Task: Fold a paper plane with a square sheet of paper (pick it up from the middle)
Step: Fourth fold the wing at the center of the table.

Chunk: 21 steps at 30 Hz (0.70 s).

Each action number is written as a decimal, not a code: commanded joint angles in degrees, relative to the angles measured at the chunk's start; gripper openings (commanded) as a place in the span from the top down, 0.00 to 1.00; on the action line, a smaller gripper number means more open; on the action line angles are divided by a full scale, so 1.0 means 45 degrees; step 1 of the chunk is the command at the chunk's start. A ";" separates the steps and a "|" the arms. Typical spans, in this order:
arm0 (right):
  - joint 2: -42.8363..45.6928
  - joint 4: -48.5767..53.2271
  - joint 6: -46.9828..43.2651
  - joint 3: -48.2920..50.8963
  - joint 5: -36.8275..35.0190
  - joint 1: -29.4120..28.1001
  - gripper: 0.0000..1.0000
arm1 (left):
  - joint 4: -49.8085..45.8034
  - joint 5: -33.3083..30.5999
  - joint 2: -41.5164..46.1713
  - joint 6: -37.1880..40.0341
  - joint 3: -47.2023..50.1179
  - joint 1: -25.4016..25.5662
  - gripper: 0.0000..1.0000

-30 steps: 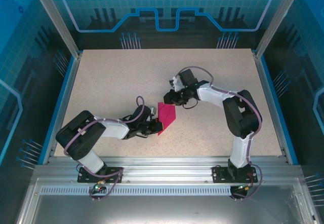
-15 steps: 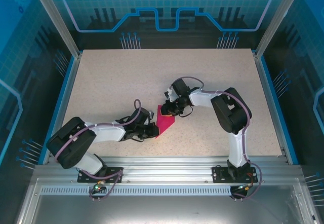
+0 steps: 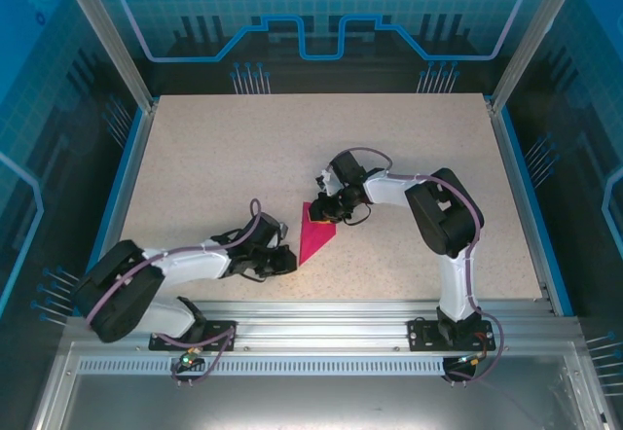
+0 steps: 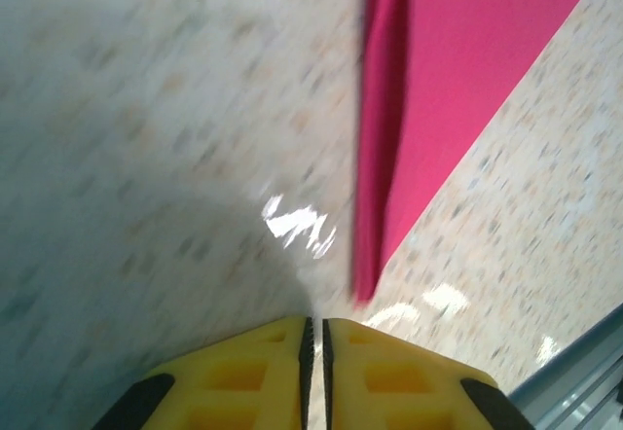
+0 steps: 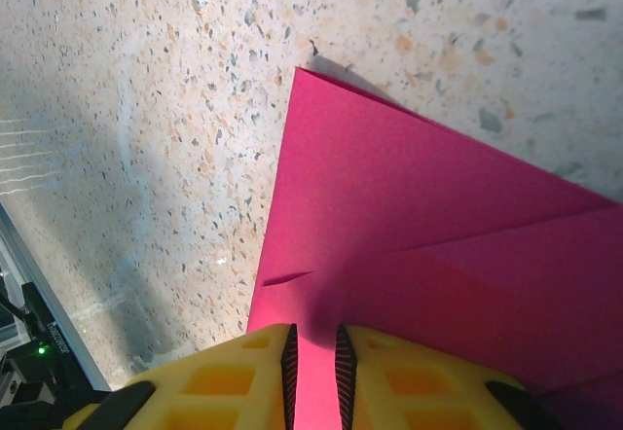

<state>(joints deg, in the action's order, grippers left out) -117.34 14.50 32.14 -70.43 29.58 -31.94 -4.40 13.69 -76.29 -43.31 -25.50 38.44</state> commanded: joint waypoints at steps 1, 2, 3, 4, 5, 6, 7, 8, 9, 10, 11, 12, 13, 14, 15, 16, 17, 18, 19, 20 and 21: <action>-0.0510 0.0343 0.0083 0.0476 -0.0703 -0.0087 0.78 | -0.3499 -0.0090 0.1459 0.0365 0.0260 0.0112 0.82; -0.0471 0.0296 0.0055 0.0479 -0.0595 -0.0114 0.78 | -0.3722 -0.0226 0.1917 0.0395 0.0102 0.0101 0.81; -0.0405 0.0293 0.0032 0.0461 -0.0489 -0.0137 0.78 | -0.3902 -0.0379 0.2366 0.0449 -0.0058 0.0054 0.79; -0.0324 0.0303 -0.0021 0.0423 -0.0432 -0.0162 0.78 | -0.3890 -0.0524 0.2783 0.0500 -0.0222 -0.0027 0.77; -0.0228 0.0322 -0.0055 0.0389 -0.0404 -0.0190 0.77 | -0.3764 -0.0572 0.3043 0.0537 -0.0337 -0.0113 0.76; -0.0122 0.0333 -0.0090 0.0360 -0.0339 -0.0254 0.77 | -0.3559 -0.0544 0.3232 0.0542 -0.0487 -0.0311 0.75; 0.0031 0.0351 -0.0100 0.0311 -0.0253 -0.0276 0.76 | -0.3400 -0.0509 0.3281 0.0523 -0.0686 -0.0490 0.75; 0.0165 0.0352 -0.0104 0.0281 -0.0157 -0.0282 0.76 | -0.3267 -0.0457 0.3214 0.0551 -0.0924 -0.0605 0.75; 0.0359 0.0373 -0.0111 0.0263 -0.0095 -0.0288 0.75 | -0.3107 -0.0460 0.3037 0.0624 -0.1235 -0.0671 0.75; 0.0646 0.0399 -0.0092 0.0280 -0.0107 -0.0293 0.75 | -0.2950 -0.0455 0.2796 0.0710 -0.1594 -0.0718 0.75; 0.0870 0.0429 -0.0089 0.0300 -0.0161 -0.0298 0.74 | -0.2830 -0.0427 0.2489 0.0782 -0.1913 -0.0727 0.76; 0.1145 0.0438 -0.0065 0.0336 -0.0224 -0.0284 0.74 | -0.2694 -0.0431 0.2122 0.0880 -0.2306 -0.0739 0.77; 0.1437 0.0504 -0.0057 0.0373 -0.0339 -0.0267 0.73 | -0.2516 -0.0405 0.1738 0.0965 -0.2657 -0.0739 0.78; 0.1671 0.0546 -0.0024 0.0430 -0.0446 -0.0231 0.73 | -0.2355 -0.0366 0.1404 0.1008 -0.2941 -0.0733 0.80; 0.1928 0.0580 -0.0013 0.0521 -0.0542 -0.0207 0.72 | -0.2179 -0.0380 0.1033 0.1030 -0.3188 -0.0748 0.81; 0.2211 0.0667 0.0039 0.0630 -0.0709 -0.0124 0.72 | -0.1977 -0.0368 0.0684 0.1048 -0.3370 -0.0738 0.81; 0.2394 0.0700 0.0094 0.0776 -0.0851 -0.0034 0.71 | -0.1825 -0.0326 0.0366 0.1096 -0.3544 -0.0743 0.82; 0.2725 0.0668 0.0156 0.1004 -0.0955 0.0072 0.70 | -0.1678 -0.0263 -0.0019 0.1159 -0.3753 -0.0742 0.83; 0.2984 0.0638 0.0247 0.1254 -0.1040 0.0195 0.69 | -0.1632 -0.0200 -0.0411 0.1230 -0.3968 -0.0738 0.85; 0.3209 0.0606 0.0325 0.1495 -0.1083 0.0369 0.68 | -0.1632 -0.0138 -0.0721 0.1281 -0.4163 -0.0745 0.85; 0.3406 0.0586 0.0363 0.1715 -0.1103 0.0494 0.67 | -0.1592 -0.0123 -0.1066 0.1322 -0.4381 -0.0746 0.87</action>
<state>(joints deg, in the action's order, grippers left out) -104.51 15.84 32.73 -65.25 26.15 -31.53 -12.73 12.25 -78.17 -39.38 -42.85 35.40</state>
